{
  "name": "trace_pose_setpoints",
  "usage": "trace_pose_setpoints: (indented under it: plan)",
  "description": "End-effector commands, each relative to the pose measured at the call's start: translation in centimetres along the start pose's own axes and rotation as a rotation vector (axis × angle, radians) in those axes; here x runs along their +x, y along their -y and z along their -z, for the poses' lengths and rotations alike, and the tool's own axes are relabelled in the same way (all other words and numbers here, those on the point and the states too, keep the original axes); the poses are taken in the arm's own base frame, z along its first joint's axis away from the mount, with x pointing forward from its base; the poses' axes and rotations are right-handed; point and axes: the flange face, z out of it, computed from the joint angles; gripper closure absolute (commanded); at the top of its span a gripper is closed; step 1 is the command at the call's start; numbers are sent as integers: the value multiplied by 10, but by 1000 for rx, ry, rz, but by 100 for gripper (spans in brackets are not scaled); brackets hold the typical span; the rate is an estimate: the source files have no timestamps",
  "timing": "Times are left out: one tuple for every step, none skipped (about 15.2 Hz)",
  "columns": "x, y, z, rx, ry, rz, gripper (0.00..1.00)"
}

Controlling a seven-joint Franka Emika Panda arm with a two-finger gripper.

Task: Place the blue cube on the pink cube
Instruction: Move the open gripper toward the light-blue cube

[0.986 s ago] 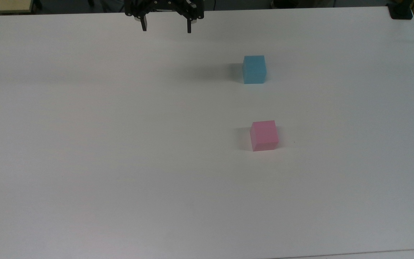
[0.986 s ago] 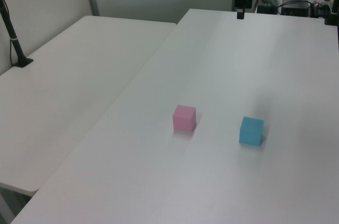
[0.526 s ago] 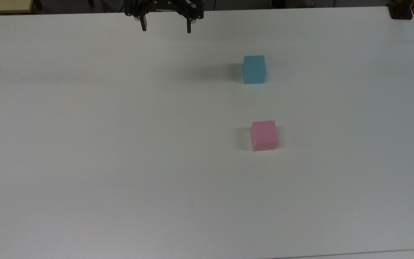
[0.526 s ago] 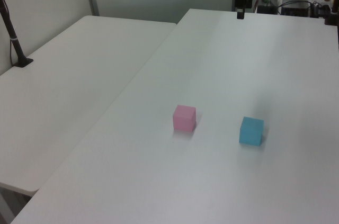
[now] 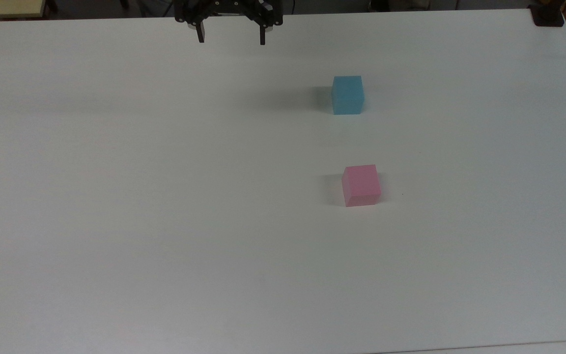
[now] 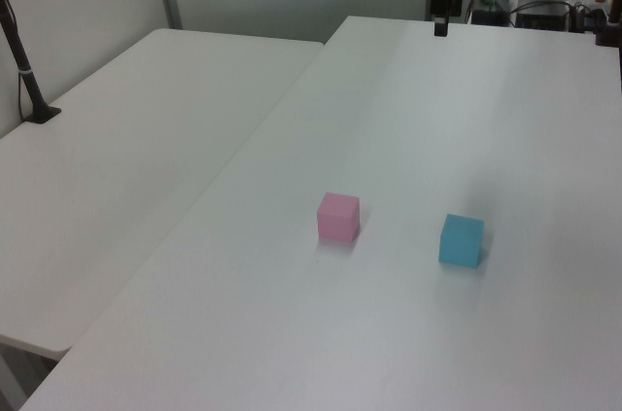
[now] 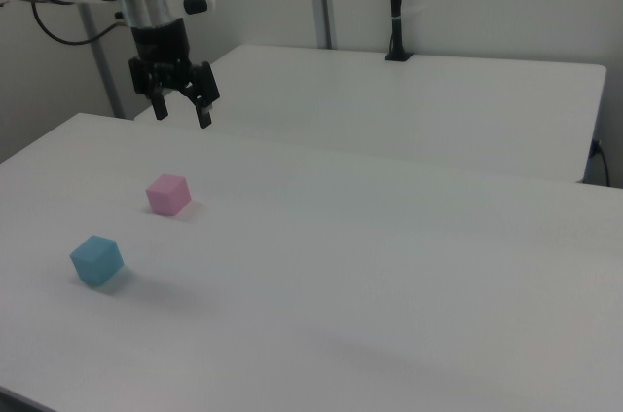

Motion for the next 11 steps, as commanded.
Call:
trace_pose_setpoints:
  plan:
    - [-12,40,4,16,16,66,0]
    - [-13,51,5,16,14,65,0]
    - [-15,62,5,16,13,59,0]
    - [-17,79,6,16,10,58,0]
    - [-21,99,6,16,8,66,0]
    - [-24,116,6,16,6,77,0]
    - [-29,132,8,17,2,87,0]
    - [-34,149,9,16,3,97,0]
    - [-40,168,8,16,4,103,0]
    - [-45,181,7,15,7,95,0]
    - [-48,189,5,14,10,91,0]
